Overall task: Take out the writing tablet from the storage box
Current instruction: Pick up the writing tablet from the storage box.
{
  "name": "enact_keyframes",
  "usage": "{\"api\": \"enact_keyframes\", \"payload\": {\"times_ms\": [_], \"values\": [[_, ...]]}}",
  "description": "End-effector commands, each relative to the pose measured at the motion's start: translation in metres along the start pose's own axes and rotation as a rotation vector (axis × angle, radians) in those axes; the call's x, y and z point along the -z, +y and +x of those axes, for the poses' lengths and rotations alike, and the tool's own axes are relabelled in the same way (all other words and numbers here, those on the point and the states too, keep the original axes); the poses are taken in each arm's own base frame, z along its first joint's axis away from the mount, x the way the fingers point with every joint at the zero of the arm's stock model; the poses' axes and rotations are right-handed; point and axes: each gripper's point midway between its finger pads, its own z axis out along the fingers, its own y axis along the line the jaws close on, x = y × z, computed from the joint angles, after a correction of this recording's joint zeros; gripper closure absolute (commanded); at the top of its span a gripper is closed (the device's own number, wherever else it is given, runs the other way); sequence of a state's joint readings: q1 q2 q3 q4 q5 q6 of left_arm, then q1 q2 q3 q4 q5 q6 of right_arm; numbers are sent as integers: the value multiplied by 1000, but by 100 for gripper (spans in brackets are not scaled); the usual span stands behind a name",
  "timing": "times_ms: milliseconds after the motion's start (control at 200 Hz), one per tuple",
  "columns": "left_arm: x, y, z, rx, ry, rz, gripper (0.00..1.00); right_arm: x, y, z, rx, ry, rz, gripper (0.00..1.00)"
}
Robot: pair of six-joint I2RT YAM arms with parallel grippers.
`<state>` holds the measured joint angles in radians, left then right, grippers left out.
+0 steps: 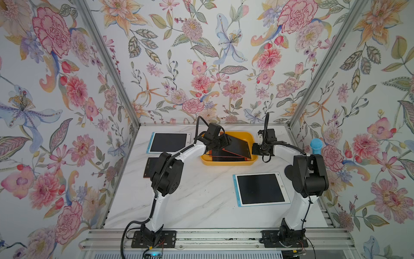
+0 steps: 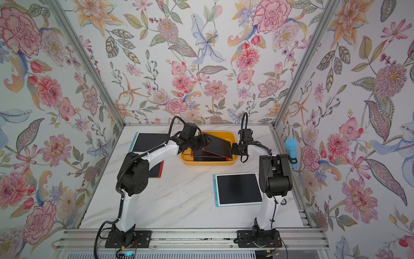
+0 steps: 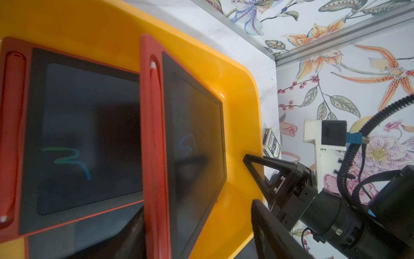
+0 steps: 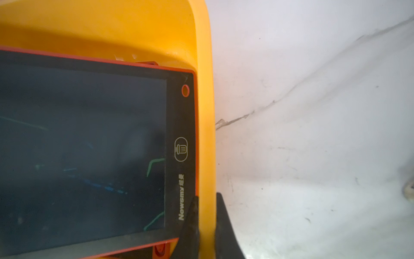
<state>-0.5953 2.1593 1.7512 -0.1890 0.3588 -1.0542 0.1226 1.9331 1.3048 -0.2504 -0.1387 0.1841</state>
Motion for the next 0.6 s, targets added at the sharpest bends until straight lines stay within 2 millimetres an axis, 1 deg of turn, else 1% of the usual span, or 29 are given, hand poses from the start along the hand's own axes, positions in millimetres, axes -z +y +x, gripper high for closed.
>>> {"api": "enact_keyframes", "payload": {"times_ms": [0, 30, 130, 240, 325, 390, 460, 515, 596], "values": [[17, -11, -12, -14, -38, 21, 45, 12, -6, 1, -24, 2, 13, 100], [17, -11, -12, -13, -37, 22, 50, 12, -6, 0, -27, -1, 13, 100], [17, -11, -11, -13, -37, 21, 60, 13, -8, -1, -35, -5, 15, 100], [17, -10, -11, -12, -34, 22, 67, 14, -10, -2, -44, -8, 18, 100], [16, -9, -10, -11, -32, 20, 76, 14, -11, -2, -49, -7, 18, 100], [17, -9, -10, -10, -32, 21, 80, 14, -12, -1, -51, -6, 18, 100], [17, -10, -10, -9, -32, 23, 87, 15, -11, -3, -49, -11, 16, 100], [18, -10, -11, -9, -33, 26, 90, 15, -12, -4, -51, -11, 16, 100], [18, -10, -11, -7, -31, 30, 97, 15, -12, -6, -47, -16, 14, 100]]}}
